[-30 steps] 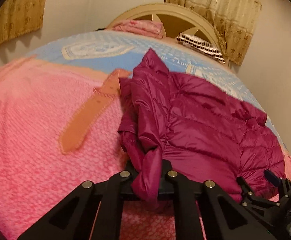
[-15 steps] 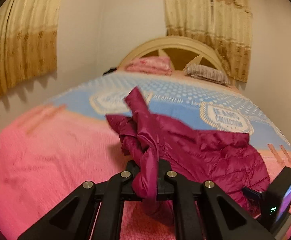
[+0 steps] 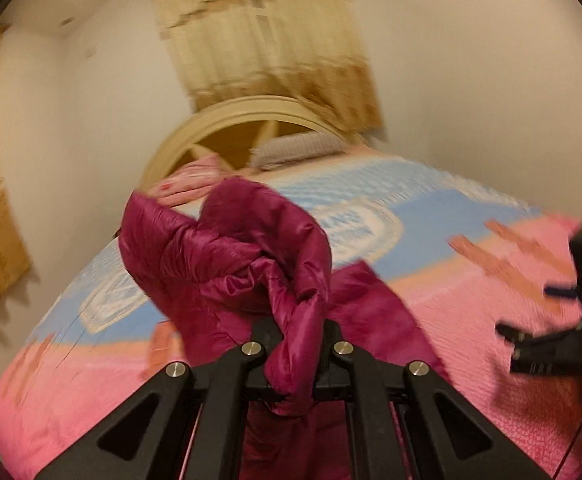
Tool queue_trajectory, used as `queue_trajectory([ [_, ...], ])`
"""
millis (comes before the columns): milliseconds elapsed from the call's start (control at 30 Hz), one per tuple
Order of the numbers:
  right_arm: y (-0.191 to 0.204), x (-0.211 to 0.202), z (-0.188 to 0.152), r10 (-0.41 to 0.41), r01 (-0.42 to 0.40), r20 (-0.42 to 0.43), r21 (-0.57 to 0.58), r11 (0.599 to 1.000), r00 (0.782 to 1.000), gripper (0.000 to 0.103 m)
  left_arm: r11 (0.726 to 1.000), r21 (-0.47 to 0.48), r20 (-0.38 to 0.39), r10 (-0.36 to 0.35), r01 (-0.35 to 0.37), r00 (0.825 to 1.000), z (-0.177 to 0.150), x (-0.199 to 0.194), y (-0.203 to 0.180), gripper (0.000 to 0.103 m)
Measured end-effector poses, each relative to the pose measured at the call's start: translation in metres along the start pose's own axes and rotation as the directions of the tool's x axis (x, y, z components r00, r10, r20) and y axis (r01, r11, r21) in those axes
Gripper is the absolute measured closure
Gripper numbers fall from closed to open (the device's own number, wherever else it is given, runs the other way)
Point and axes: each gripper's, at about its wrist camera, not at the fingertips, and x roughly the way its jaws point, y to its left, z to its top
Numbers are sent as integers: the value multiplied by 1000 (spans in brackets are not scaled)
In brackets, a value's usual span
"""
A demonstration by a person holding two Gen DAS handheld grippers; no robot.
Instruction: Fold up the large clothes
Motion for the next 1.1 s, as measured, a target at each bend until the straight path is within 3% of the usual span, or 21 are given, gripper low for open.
queue_trajectory([
  [200, -51, 16, -2, -95, 98, -56, 54, 994, 994, 7, 986, 161, -95, -35, 50, 995, -28, 45, -67, 97],
  [333, -75, 23, -7, -118, 127, -80, 118, 985, 990, 7, 966, 250, -100, -33, 57, 994, -45, 45, -94, 97],
  [467, -73, 32, -8, -111, 124, -104, 123, 985, 988, 7, 963, 264, -96, -20, 45, 995, -47, 40, -98, 93],
  [600, -67, 30, -9, -111, 121, -106, 96, 988, 988, 7, 962, 264, -86, -49, 70, 995, -39, 15, -100, 76],
  [667, -70, 33, -11, -102, 115, -115, 109, 987, 988, 7, 957, 279, -48, -72, 83, 996, -36, -11, -102, 55],
  [700, -71, 32, -11, -100, 113, -114, 113, 987, 988, 7, 954, 287, -24, -84, 88, 996, -35, -27, -100, 30],
  [733, -72, 34, -11, -99, 112, -114, 114, 987, 989, 7, 953, 292, 3, -87, 82, 996, -36, -40, -96, 12],
  [800, -70, 35, -10, -102, 115, -117, 105, 988, 988, 7, 955, 295, 61, -64, 43, 996, -40, -64, -84, 10],
  [900, -69, 35, -10, -101, 113, -115, 100, 989, 988, 7, 972, 233, 48, 17, -27, 999, -46, -69, -44, 10],
  [1000, -67, 33, -10, -86, 98, -113, 107, 989, 990, 9, 991, 71, -25, 112, -110, 993, -52, -57, 24, 10],
  [1100, -58, 25, -2, -24, 38, -102, 134, 990, 994, 21, 964, -85, -126, 241, -253, 962, -58, -34, 88, 10],
])
